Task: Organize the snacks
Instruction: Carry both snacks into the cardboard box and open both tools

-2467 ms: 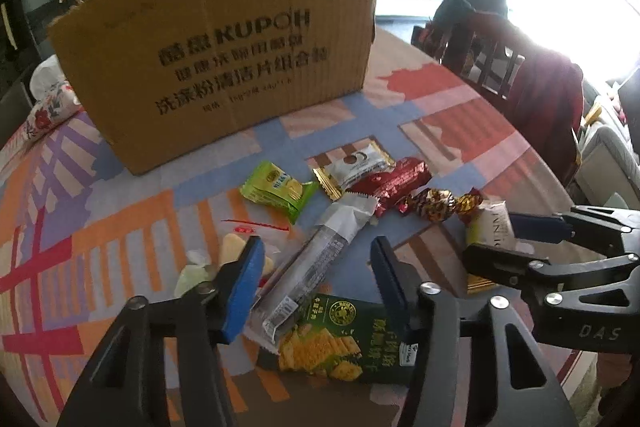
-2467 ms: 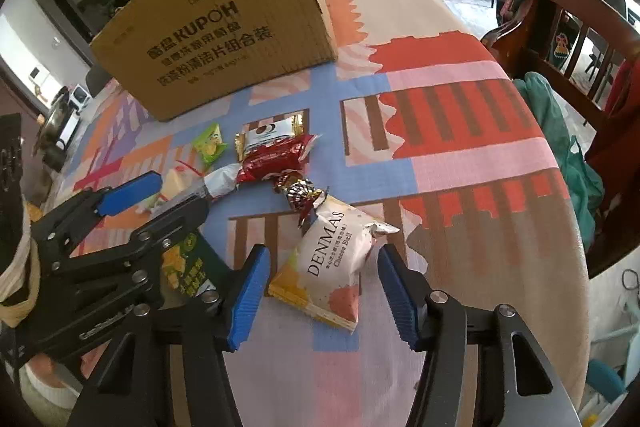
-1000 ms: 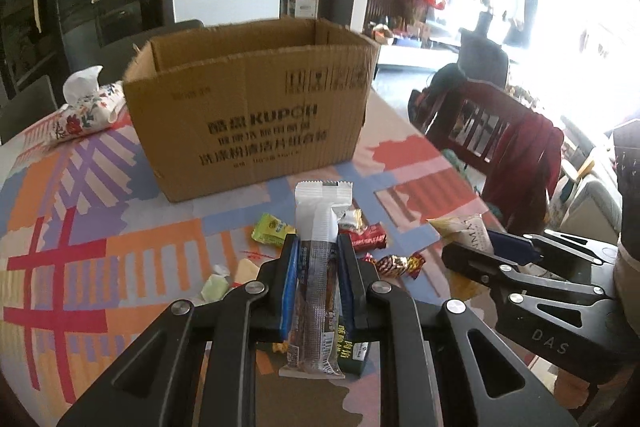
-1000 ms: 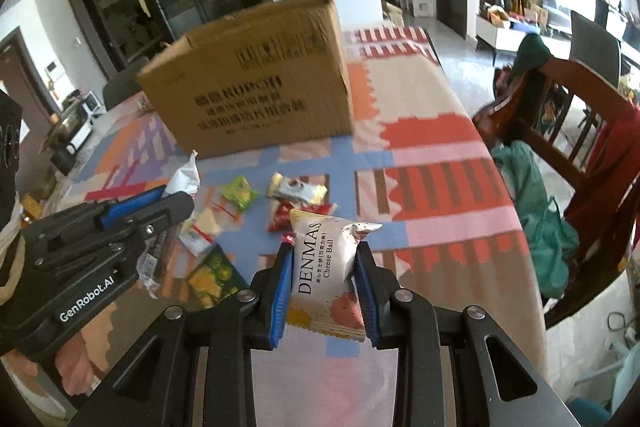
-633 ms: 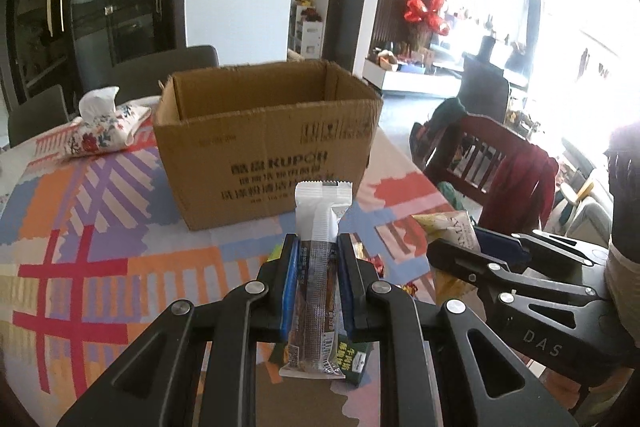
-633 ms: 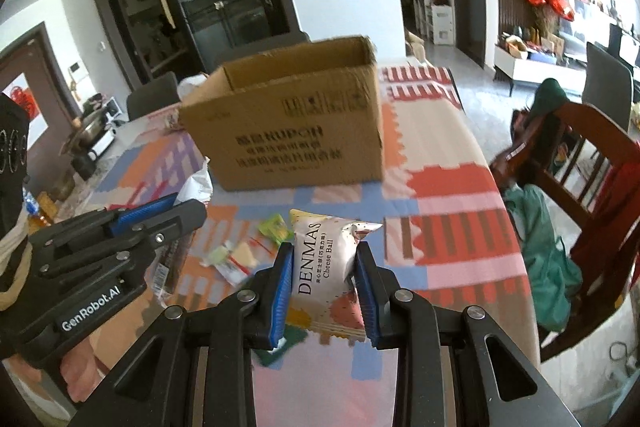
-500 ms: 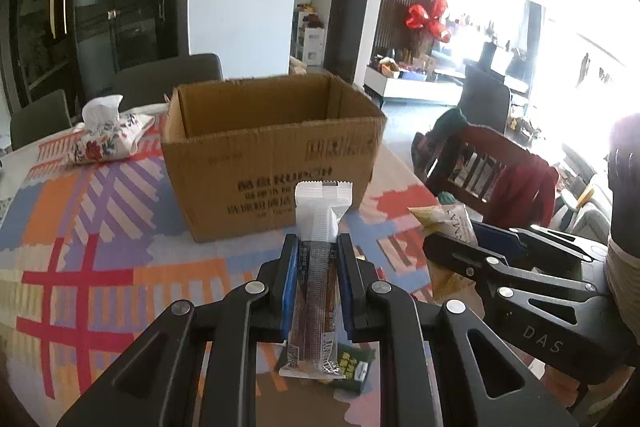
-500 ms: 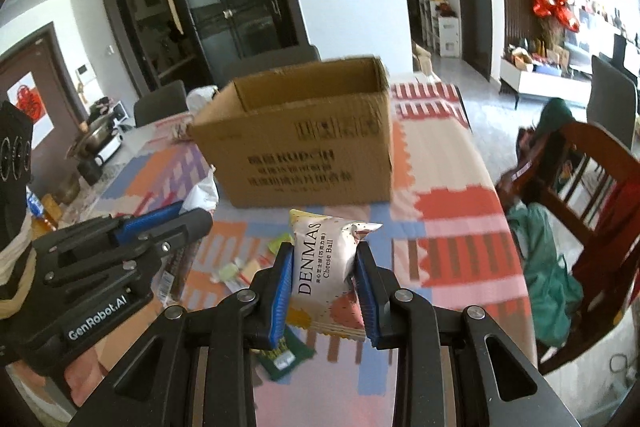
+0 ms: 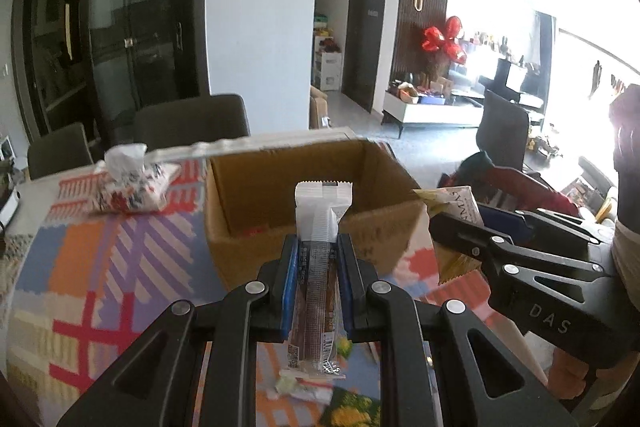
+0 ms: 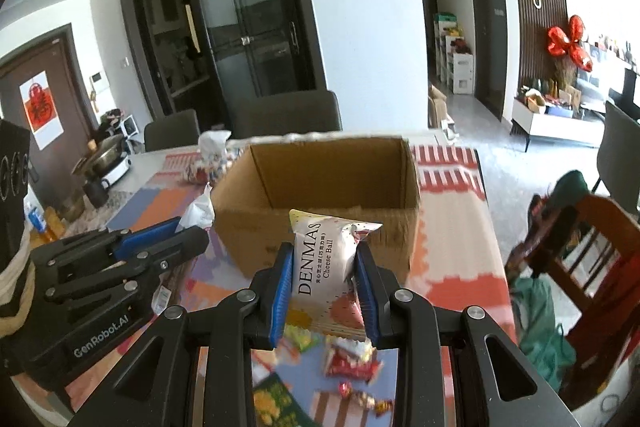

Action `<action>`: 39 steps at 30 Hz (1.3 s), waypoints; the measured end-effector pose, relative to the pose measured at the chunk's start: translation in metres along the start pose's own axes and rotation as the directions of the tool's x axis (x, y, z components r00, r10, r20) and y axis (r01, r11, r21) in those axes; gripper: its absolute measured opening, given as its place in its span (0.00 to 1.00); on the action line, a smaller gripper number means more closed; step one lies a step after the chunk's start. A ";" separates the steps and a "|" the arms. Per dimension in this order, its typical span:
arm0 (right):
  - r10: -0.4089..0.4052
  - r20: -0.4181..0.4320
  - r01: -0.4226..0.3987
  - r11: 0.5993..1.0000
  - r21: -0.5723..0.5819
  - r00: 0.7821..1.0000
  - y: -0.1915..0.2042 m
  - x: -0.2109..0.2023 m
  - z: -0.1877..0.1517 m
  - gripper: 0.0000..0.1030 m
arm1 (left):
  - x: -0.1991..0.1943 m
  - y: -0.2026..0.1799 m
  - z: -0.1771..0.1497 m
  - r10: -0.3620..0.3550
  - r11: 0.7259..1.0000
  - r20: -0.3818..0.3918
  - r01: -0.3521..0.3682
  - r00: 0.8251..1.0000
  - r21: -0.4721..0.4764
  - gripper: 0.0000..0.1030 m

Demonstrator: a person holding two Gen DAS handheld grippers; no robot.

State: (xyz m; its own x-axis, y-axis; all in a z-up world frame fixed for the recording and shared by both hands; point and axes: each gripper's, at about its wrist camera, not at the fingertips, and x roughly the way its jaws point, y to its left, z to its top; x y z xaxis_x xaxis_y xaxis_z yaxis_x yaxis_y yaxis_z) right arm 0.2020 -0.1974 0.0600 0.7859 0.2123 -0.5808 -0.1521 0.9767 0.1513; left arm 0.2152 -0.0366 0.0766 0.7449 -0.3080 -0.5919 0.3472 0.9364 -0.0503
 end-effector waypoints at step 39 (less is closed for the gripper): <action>-0.036 -0.108 0.030 0.998 -0.057 0.993 -0.019 0.107 0.079 0.47 | 0.092 0.039 0.073 0.232 0.973 -0.075 -0.230 0.970 0.038 0.45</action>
State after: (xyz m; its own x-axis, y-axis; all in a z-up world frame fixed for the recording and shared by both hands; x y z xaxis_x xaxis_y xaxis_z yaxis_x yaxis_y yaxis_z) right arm 0.3363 -0.1954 0.0584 0.7214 0.1793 -0.6689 -0.1627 0.9828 0.0879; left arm 0.3393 -0.0403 0.0787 0.7601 -0.0688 -0.6462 0.1884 0.9750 0.1179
